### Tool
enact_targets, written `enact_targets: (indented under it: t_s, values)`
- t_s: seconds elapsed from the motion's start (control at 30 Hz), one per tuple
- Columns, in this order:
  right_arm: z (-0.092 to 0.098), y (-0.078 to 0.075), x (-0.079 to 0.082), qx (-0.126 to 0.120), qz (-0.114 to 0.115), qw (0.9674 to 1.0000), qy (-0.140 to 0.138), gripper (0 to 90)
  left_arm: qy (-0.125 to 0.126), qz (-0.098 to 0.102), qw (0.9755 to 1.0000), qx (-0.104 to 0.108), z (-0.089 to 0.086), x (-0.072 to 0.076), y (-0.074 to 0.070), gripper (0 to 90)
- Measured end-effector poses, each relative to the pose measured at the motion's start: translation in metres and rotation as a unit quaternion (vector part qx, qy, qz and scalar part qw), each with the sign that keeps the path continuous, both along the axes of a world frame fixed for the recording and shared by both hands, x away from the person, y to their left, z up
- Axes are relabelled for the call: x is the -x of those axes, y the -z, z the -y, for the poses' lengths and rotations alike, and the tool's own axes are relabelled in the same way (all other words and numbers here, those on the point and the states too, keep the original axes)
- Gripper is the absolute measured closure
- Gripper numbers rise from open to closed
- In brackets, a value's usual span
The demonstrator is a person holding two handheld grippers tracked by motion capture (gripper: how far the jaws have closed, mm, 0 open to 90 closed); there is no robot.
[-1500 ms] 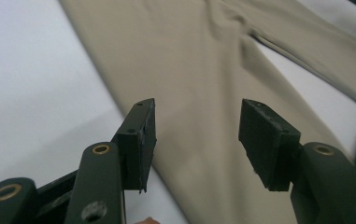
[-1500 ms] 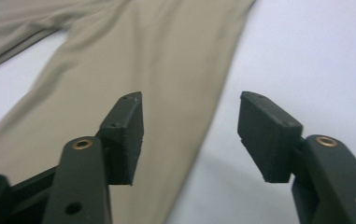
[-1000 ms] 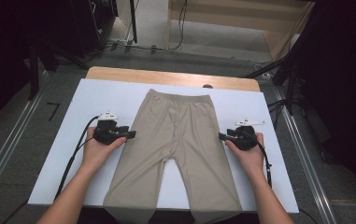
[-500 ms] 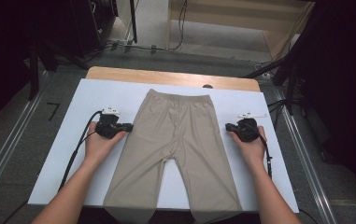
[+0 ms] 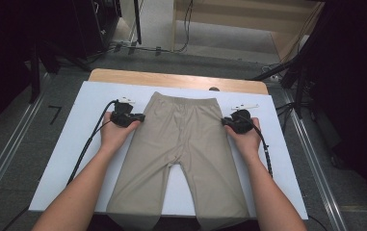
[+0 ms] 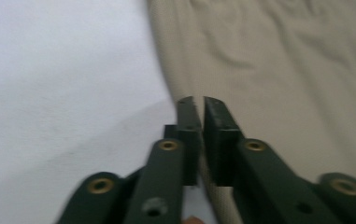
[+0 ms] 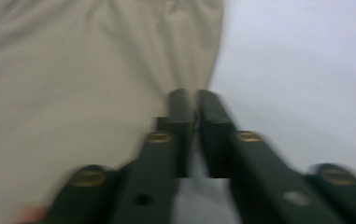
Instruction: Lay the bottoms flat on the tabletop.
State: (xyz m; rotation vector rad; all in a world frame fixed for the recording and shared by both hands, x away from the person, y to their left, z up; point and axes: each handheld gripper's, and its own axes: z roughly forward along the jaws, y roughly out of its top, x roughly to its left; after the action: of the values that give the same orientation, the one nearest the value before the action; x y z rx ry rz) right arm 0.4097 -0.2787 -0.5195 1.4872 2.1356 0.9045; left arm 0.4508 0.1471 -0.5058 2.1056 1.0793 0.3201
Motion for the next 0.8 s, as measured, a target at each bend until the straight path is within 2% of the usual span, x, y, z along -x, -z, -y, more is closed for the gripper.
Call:
enact_targets:
  t_s: [0.07, 0.13, 0.17, 0.2, 0.23, 0.27, 0.33, 0.43, 0.57, 0.63, 0.7, 0.8]
  values:
    - [0.006, 0.000, -0.002, -0.005, -0.005, 0.9999, 0.009, 87.6, -0.001, -0.012, 0.9999, 0.010, -0.003, -0.003, 0.000, 90.0]
    - [0.010, -0.001, -0.004, 0.011, -0.002, 0.9995, 0.030, 87.2, -0.003, -0.020, 0.9997, 0.013, -0.003, -0.006, -0.001, 90.0]
    - [0.014, -0.001, -0.006, 0.003, 0.001, 0.9993, 0.037, 81.6, -0.008, -0.019, 0.9997, 0.012, -0.004, -0.008, -0.002, 89.6]
    - [0.019, 0.000, -0.008, -0.019, -0.001, 0.9991, 0.039, 78.5, -0.013, -0.018, 0.9996, 0.016, -0.004, -0.011, -0.002, 83.6]
    - [0.022, 0.000, -0.011, -0.041, -0.003, 0.9986, 0.033, 75.7, -0.014, -0.021, 0.9993, 0.028, -0.004, -0.015, -0.003, 77.1]
    - [0.024, 0.000, -0.013, -0.050, 0.002, 0.9982, 0.032, 73.9, -0.012, -0.022, 0.9989, 0.039, -0.005, -0.020, -0.003, 72.2]
    - [0.024, -0.003, -0.021, -0.065, 0.002, 0.9976, 0.022, 70.3, -0.014, -0.022, 0.9985, 0.047, -0.002, -0.029, -0.005, 65.8]
    - [0.017, -0.010, -0.035, -0.074, 0.006, 0.9972, 0.003, 65.6, -0.014, -0.024, 0.9973, 0.067, 0.006, -0.044, -0.006, 59.8]
    - [0.006, -0.009, -0.057, -0.070, 0.003, 0.9975, -0.007, 54.7, -0.011, -0.028, 0.9982, 0.052, 0.021, -0.059, 0.000, 54.0]
    - [0.005, -0.004, -0.066, -0.073, -0.007, 0.9973, -0.008, 54.3, -0.016, -0.021, 0.9982, 0.055, 0.024, -0.063, 0.000, 52.6]
    - [0.004, 0.000, -0.072, -0.072, -0.013, 0.9973, -0.006, 53.1, -0.021, -0.025, 0.9977, 0.060, 0.025, -0.068, 0.001, 52.9]
    - [0.002, 0.003, -0.077, -0.075, -0.007, 0.9970, -0.013, 52.9, -0.021, -0.031, 0.9970, 0.068, 0.028, -0.073, 0.001, 53.5]
